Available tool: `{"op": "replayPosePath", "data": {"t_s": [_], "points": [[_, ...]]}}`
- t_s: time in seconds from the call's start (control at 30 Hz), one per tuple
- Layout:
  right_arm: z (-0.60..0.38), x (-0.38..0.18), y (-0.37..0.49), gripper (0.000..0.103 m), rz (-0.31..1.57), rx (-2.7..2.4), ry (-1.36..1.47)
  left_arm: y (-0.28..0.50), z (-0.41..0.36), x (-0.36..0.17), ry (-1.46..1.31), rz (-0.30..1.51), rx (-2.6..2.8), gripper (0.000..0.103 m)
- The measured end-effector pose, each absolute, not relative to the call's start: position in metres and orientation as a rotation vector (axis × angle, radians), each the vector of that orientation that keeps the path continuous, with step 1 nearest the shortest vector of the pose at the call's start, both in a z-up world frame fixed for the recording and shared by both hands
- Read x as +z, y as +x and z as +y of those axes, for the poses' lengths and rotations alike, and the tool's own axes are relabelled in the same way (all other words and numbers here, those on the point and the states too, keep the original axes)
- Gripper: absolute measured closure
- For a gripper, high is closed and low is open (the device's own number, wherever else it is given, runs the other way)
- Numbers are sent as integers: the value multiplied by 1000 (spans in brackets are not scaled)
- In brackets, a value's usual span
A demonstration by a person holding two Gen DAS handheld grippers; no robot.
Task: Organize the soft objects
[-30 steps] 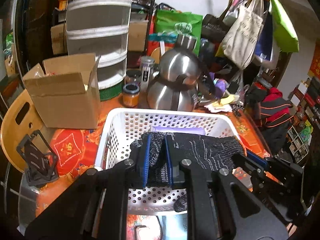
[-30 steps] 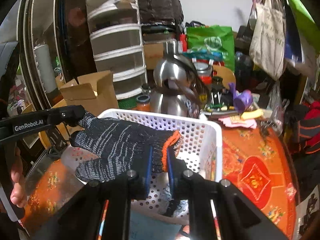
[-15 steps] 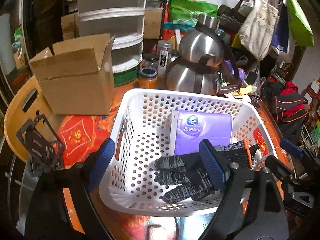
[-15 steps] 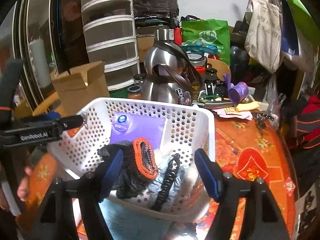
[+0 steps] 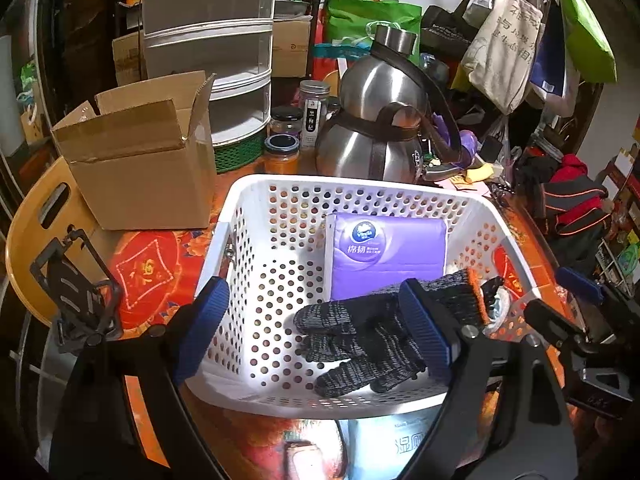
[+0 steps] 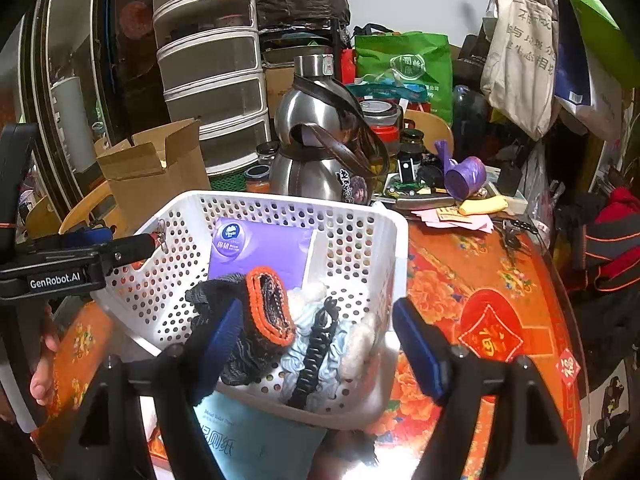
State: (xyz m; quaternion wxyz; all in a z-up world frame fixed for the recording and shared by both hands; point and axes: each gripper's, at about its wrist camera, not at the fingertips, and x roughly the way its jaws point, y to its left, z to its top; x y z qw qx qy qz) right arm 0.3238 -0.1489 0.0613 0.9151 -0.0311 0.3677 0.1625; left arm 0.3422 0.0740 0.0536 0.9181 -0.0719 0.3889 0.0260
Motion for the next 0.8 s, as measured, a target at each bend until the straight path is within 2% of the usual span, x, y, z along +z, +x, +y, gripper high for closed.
{"op": "replayPosePath", "data": {"t_s": [0.6,0.8], "points": [[-160,58,314,25,773,335,-40,307,71,58,-117,762,71,17],[-183,53,264,25,792,382,13,235,75,43,-113,784,84,17]]}}
